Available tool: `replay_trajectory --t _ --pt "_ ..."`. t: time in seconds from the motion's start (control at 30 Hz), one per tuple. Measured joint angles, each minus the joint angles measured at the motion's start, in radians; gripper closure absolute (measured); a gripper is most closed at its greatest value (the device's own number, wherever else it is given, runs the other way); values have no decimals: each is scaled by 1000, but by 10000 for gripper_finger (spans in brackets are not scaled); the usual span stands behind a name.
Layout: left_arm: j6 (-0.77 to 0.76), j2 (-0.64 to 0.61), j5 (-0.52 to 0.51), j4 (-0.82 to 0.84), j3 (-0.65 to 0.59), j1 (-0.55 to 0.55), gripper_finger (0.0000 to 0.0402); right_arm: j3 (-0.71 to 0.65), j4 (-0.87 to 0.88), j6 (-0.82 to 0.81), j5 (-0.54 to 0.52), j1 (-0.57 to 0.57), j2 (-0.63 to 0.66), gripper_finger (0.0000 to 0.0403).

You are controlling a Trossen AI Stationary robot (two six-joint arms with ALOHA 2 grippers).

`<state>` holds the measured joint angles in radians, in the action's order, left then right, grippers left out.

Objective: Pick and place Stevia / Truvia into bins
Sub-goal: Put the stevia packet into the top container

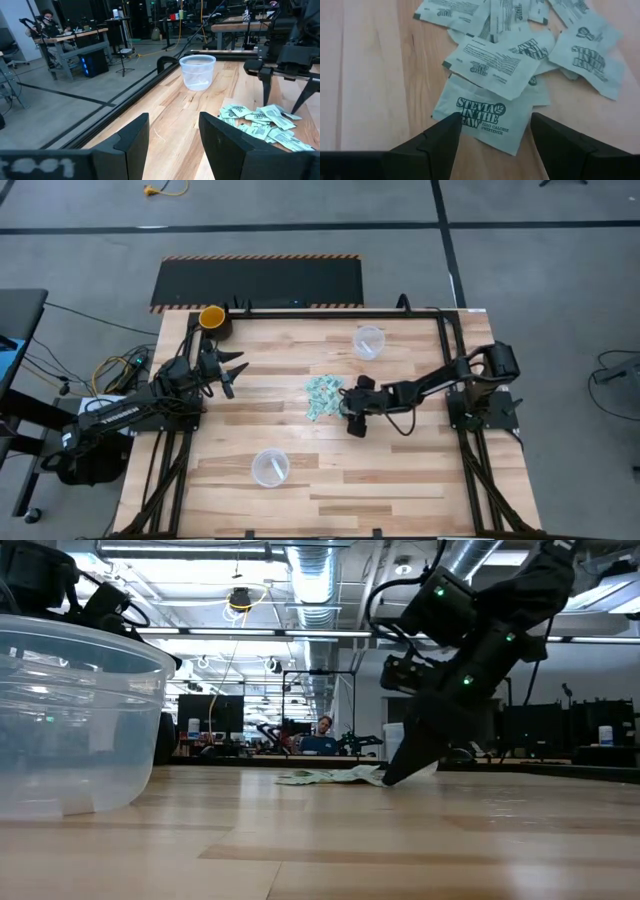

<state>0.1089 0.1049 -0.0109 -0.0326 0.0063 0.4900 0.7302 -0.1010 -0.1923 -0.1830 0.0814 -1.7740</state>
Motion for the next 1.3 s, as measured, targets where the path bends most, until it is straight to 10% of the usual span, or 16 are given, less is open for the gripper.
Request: replay_trajectory --t 0.9,1.3 --pt "0 0 0 0 0 0 239 -3 306 -177 39 29 198 394" --pt "0 0 0 0 0 0 239 -1 348 -79 -159 -58 422 398"
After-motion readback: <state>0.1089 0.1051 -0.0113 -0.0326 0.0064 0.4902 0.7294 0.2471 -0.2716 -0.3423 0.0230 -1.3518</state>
